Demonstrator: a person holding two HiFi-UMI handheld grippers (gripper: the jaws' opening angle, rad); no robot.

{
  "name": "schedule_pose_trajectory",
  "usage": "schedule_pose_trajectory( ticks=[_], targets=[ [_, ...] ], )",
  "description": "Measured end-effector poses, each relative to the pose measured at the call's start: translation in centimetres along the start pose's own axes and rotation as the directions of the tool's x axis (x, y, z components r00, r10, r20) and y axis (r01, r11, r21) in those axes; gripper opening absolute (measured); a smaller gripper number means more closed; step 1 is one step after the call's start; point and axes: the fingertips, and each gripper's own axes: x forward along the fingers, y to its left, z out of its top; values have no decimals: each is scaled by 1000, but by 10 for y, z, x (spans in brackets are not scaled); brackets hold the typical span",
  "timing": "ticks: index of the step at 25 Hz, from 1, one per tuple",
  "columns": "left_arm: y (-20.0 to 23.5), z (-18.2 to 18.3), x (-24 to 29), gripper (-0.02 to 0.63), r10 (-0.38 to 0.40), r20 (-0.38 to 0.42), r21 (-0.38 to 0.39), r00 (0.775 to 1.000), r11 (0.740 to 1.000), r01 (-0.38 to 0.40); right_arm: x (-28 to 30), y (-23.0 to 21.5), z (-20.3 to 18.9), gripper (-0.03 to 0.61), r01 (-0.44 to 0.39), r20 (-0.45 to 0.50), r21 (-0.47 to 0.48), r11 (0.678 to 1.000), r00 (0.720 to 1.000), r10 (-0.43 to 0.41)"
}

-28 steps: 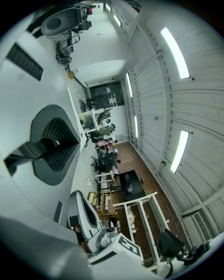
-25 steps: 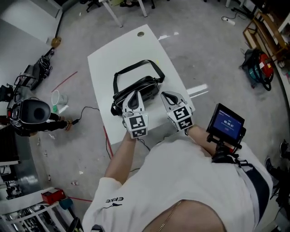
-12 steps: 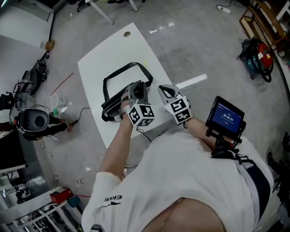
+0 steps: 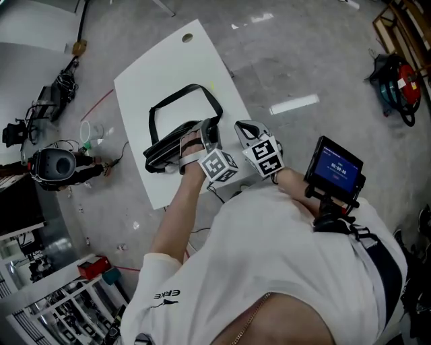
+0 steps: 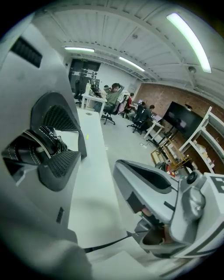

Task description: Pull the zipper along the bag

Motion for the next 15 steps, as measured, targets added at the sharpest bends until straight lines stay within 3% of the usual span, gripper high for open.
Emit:
schedule_pose_trajectory(
  ticks=[7,15],
  targets=[
    [3,-37,3,132,5,-181,103,983,995,14,5,15,10,5,-34,15,44,998,999,33],
    [-6,-65,-4,132,-3,-290,170,957,984,55,1,29,12,5,-39,39,106,994,999,35]
  ],
)
